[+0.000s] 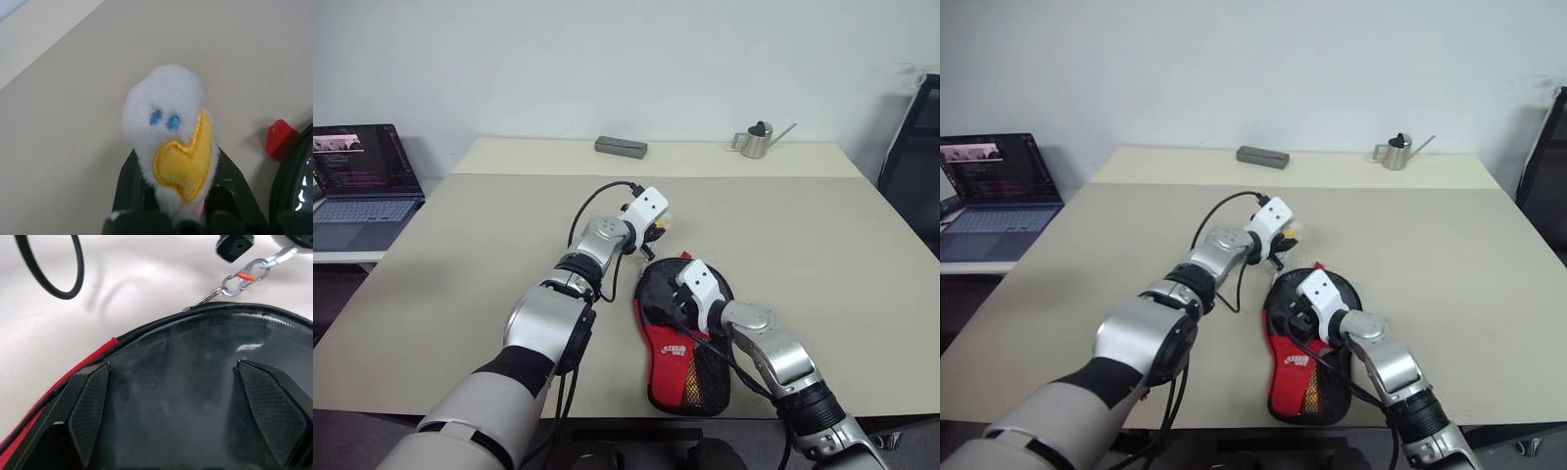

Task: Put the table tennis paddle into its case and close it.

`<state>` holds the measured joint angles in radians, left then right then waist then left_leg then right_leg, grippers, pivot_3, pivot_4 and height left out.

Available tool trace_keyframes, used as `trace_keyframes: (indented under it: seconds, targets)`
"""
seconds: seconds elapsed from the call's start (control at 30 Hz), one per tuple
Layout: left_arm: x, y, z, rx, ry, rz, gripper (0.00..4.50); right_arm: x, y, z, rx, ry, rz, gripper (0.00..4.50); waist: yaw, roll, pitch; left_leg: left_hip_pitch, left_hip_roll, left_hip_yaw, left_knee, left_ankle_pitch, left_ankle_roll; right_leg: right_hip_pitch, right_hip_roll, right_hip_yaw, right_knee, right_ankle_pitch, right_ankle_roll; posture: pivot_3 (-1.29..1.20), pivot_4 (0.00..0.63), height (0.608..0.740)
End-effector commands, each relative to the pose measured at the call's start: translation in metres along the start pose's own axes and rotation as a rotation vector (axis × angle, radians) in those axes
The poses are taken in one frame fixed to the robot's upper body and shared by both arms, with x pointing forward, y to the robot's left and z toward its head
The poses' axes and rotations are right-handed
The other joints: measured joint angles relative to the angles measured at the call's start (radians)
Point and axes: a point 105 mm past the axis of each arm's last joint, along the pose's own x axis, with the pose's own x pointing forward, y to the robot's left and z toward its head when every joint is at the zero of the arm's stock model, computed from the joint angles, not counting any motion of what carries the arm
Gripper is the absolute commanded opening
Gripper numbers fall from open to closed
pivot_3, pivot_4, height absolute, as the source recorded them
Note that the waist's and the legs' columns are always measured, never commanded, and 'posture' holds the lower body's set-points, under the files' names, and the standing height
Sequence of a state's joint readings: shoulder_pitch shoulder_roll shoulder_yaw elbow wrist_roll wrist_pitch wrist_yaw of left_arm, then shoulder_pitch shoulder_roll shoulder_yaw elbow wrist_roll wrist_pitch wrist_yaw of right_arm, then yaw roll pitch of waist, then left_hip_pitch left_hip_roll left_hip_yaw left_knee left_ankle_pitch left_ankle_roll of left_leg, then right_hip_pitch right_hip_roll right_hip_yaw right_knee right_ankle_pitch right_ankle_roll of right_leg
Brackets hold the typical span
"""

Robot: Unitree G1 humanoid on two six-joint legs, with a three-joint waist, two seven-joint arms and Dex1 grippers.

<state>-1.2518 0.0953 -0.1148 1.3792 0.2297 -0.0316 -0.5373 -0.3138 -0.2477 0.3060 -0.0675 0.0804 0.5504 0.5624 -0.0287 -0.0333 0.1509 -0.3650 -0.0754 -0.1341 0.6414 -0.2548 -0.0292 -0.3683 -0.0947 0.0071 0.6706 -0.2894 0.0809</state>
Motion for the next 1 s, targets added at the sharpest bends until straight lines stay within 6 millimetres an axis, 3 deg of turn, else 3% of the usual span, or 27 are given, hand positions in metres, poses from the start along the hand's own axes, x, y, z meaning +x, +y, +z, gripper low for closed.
trace_keyframes:
  seconds: [0.03,1.0]
  targets:
    - [0.001,0.005,0.032,0.068,-0.075,0.041,0.48,-0.015,0.02,-0.089,0.175,0.335,0.023,4.5,0.001,0.0,0.0,0.0,0.0,0.0,0.0,0.0,0.0,0.0,0.0,0.0,-0.001,0.0,0.0,0.0,0.15,0.74]
    - [0.015,-0.017,0.078,0.245,-0.127,0.106,0.48,-0.032,0.047,-0.093,0.258,0.336,-0.055,4.5,0.027,-0.001,0.0,0.0,0.0,-0.001,-0.012,-0.001,0.0,0.0,0.0,-0.002,-0.014,0.0,0.002,0.0,0.15,0.74]
